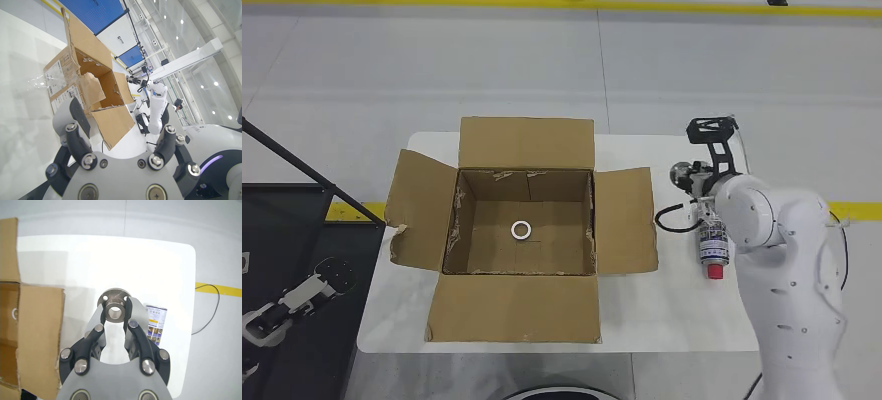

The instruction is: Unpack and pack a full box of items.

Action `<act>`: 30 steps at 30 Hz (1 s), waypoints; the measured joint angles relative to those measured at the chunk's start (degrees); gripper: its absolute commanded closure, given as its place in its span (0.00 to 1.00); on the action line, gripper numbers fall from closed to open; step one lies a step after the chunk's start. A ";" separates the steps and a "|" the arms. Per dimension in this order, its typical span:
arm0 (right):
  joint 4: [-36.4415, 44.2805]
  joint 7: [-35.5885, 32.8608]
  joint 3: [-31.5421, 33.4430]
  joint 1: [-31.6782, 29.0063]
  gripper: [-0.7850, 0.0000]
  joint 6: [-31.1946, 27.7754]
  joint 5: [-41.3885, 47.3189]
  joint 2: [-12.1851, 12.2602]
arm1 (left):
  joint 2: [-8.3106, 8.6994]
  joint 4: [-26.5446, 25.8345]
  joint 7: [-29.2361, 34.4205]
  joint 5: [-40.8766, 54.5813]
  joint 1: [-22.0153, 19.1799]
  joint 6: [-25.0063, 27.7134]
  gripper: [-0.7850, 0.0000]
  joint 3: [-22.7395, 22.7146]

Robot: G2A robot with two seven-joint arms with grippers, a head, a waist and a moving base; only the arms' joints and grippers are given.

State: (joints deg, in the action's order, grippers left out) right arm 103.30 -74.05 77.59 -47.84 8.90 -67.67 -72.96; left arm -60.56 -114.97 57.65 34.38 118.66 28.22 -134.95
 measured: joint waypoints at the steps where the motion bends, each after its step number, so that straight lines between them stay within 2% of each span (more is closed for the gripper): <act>1: 0.14 0.67 -0.27 0.36 1.00 0.01 1.42 -0.12 | 0.00 0.00 0.00 0.00 0.00 0.00 0.00 0.00; 8: 0.58 4.86 -4.33 2.63 1.00 -1.03 12.82 -1.20 | 0.00 0.00 0.00 0.00 0.00 0.00 0.00 0.00; 15: -1.31 7.66 -12.31 5.21 1.00 -3.07 20.92 -2.59 | 0.00 0.00 0.00 0.00 0.00 0.00 0.00 0.00; 23: -7.32 9.86 -21.74 8.14 1.00 -4.06 24.54 -4.36 | 0.00 0.00 0.00 0.00 0.00 0.00 0.00 0.00; 30: -15.75 11.71 -29.71 11.70 1.00 -4.37 26.38 -6.53 | 0.00 0.00 0.00 0.00 0.00 0.00 0.00 0.00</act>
State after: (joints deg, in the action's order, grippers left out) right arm 87.54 -62.34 47.89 -36.14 4.52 -41.29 -79.49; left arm -60.56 -114.97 57.65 34.38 118.66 28.22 -134.95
